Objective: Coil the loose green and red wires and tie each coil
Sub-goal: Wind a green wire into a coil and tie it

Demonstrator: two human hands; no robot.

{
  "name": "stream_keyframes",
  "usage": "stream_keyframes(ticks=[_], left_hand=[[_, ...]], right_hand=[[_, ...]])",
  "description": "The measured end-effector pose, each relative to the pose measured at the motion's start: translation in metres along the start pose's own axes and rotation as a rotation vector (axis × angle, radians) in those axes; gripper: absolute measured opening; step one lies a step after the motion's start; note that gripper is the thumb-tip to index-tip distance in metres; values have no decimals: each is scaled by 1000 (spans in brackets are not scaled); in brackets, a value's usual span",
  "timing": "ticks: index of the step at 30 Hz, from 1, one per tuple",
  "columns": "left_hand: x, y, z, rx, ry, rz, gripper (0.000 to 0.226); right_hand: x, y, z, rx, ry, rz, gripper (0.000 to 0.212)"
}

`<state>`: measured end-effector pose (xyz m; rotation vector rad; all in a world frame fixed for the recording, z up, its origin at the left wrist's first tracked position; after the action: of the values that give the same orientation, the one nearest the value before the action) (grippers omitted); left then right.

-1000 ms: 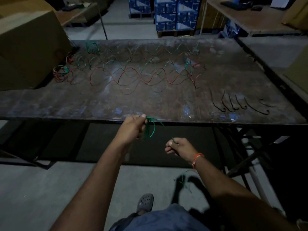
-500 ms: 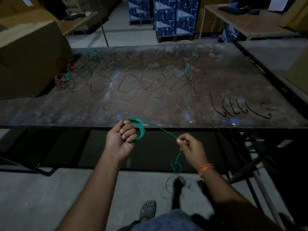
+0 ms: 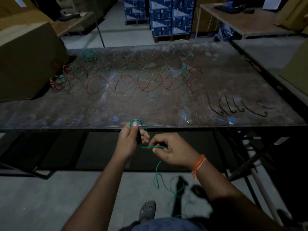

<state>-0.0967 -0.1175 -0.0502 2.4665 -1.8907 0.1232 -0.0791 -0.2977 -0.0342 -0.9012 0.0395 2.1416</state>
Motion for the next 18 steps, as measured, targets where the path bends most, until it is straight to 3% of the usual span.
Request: stream_keyframes(ticks=[5, 9, 18], left_hand=[[4, 5, 4, 94, -176, 72, 47], [5, 2, -4, 29, -44, 46, 40], [13, 5, -25, -148, 94, 272, 32]], right_hand=[[-6, -17, 4, 113, -126, -125, 9], [-16, -21, -6, 158, -188, -131, 7], [-17, -37, -8, 149, -155, -366, 6]])
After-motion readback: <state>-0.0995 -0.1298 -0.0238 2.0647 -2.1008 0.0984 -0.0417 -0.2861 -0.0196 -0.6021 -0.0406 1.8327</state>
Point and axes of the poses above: each hand's wrist, its own y-axis away from the middle knuckle, its own x-axis out of the palm, z = x × y, the point moved 1 cm from there along -y, towards the middle knuckle, and after that the axes turned 3 degrees about y, right-handed, at the moved point
